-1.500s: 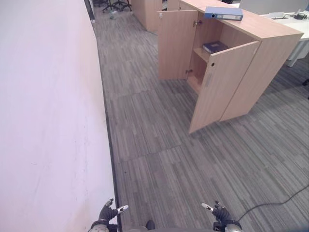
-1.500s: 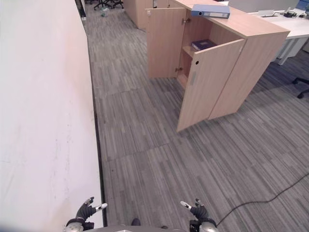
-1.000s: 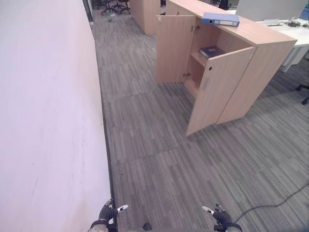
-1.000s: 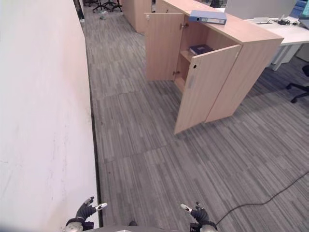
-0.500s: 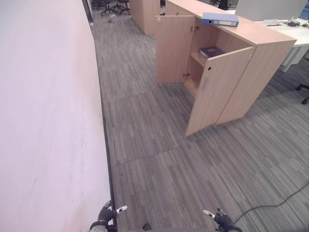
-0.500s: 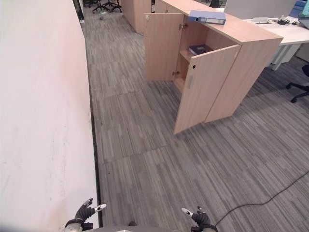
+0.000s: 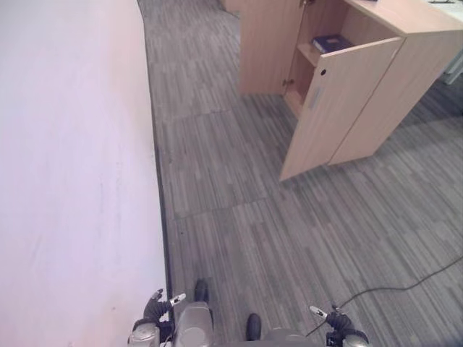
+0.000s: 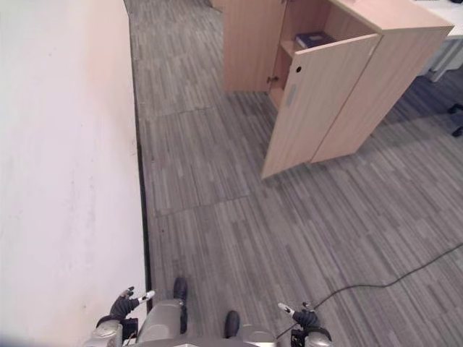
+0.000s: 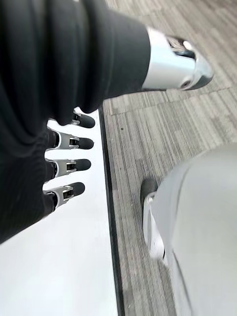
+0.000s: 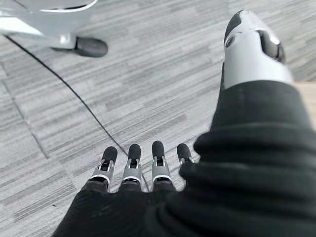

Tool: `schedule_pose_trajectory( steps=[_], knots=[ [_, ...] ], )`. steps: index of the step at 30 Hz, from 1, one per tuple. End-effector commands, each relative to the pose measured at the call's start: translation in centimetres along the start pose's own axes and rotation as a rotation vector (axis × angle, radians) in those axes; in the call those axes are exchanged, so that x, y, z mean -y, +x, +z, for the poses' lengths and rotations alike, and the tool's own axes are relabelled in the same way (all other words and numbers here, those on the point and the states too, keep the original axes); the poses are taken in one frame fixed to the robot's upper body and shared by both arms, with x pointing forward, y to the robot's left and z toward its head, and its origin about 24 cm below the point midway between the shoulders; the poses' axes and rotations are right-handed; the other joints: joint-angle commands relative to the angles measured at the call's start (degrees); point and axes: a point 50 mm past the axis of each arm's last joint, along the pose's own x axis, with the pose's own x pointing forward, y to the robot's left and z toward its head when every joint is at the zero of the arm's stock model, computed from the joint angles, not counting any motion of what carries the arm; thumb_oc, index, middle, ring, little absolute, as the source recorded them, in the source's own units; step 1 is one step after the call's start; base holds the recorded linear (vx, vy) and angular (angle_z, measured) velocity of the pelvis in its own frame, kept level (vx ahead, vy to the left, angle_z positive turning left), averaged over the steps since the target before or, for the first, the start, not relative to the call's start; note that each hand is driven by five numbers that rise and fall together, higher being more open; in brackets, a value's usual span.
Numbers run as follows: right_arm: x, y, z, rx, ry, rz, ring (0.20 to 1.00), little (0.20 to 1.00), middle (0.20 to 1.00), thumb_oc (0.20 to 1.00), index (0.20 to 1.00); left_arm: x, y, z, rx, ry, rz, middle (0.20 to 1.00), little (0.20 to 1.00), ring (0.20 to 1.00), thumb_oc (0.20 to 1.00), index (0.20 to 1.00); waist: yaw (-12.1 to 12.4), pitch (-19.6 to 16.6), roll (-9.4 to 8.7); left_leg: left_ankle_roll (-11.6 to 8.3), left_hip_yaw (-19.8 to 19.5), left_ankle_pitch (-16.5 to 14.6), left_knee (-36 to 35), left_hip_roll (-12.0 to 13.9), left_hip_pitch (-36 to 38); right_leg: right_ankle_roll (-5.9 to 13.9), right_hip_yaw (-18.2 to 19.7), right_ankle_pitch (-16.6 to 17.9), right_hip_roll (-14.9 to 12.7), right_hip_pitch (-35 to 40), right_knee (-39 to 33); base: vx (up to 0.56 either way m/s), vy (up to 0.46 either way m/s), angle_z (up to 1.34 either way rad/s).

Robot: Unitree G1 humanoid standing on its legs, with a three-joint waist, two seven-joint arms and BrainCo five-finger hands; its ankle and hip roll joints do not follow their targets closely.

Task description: Put the empty folder in the office cabinet

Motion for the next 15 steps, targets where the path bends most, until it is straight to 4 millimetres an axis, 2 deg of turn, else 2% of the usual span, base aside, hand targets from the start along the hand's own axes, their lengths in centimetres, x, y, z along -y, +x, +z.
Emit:
schedule_pose_trajectory(
  steps=[1, 4, 5, 7, 8, 10, 12, 15],
  knots=[
    [1.2, -0.1, 0.1, 0.025, 0.053, -0.043, 1.000, 1.000, 1.000, 1.000, 1.000, -0.7, 0.1, 1.1, 0.069, 0.020, 0.018, 1.000, 1.000, 1.000, 1.000, 1.000, 2.4, -1.8, -1.49, 2.40, 1.0, 3.1, 4.0, 1.1, -5.3, 9.09, 5.7, -11.9, -4.7, 8.2, 5.4, 0.35, 0.131, -0.21],
    [1.0, -0.1, 0.1, 0.020, 0.044, -0.036, 1.000, 1.000, 1.000, 1.000, 1.000, -1.3, 0.0, 0.4, 0.043, 0.005, 0.038, 1.000, 1.000, 1.000, 1.000, 1.000, 3.6, -2.5, -1.96, 2.00, 2.1, 4.1, 2.7, 3.0, -7.0, 9.82, 8.0, -14.1, -5.7, 11.2, 6.1, 0.43, 0.215, -0.59],
    [1.0, -0.1, -0.1, 0.014, 0.038, -0.035, 1.000, 1.000, 1.000, 1.000, 1.000, -1.4, -0.2, 0.0, 0.031, -0.001, 0.044, 1.000, 1.000, 1.000, 1.000, 1.000, 4.4, -2.8, -1.93, 1.63, 2.1, 5.4, 3.3, 4.1, -8.0, 10.35, 9.2, -14.9, -6.4, 13.0, 6.3, 0.40, 0.227, -0.32],
    [0.9, -0.2, -0.3, 0.006, 0.034, -0.028, 1.000, 1.000, 1.000, 1.000, 1.000, -1.6, -0.3, -0.4, 0.016, -0.008, 0.049, 1.000, 1.000, 1.000, 1.000, 1.000, 4.9, -3.3, -2.02, 1.64, 2.0, 5.6, 3.0, 4.3, -7.6, 10.74, 9.9, -15.2, -6.8, 13.4, 6.5, 0.37, 0.280, -0.34],
    [0.7, -0.3, -0.7, -0.005, 0.042, -0.024, 1.000, 1.000, 1.000, 1.000, 1.000, -1.8, -0.3, -0.7, 0.003, -0.007, 0.056, 1.000, 1.000, 1.000, 1.000, 1.000, 4.9, -4.0, -1.98, 1.43, 2.5, 7.5, 3.2, 4.5, -7.2, 11.52, 10.0, -15.2, -7.7, 13.3, 7.1, 0.34, 0.292, -0.52],
    [0.6, -0.3, -0.8, -0.009, 0.047, -0.023, 1.000, 1.000, 1.000, 1.000, 1.000, -1.9, -0.3, -0.9, -0.005, 0.002, 0.059, 1.000, 1.000, 1.000, 1.000, 1.000, 4.6, -4.5, -2.42, 1.34, 3.4, 8.3, 3.4, 4.3, -7.1, 12.11, 9.9, -14.9, -8.5, 12.9, 7.7, 0.26, 0.250, -0.36],
    [0.5, -0.4, -1.2, -0.025, 0.064, -0.024, 1.000, 1.000, 1.000, 1.000, 1.000, -2.2, -0.3, -0.7, -0.002, 0.026, 0.057, 1.000, 1.000, 1.000, 1.000, 1.000, 4.4, -5.6, -3.35, 1.78, 4.9, 8.9, 4.6, 3.3, -6.7, 14.03, 9.7, -11.4, -10.2, 11.8, 8.9, 0.31, 0.300, 0.11],
    [0.3, -0.4, -1.5, -0.036, 0.087, -0.018, 1.000, 1.000, 1.000, 1.000, 1.000, -2.3, -0.2, -0.1, 0.029, 0.072, 0.039, 1.000, 1.000, 1.000, 1.000, 1.000, 4.2, -7.1, -4.76, 3.48, 7.0, 7.2, 5.8, 0.5, -5.9, 16.81, 10.4, -1.3, -12.6, 9.6, 12.1, 0.27, 0.282, 0.12]
  ],
)
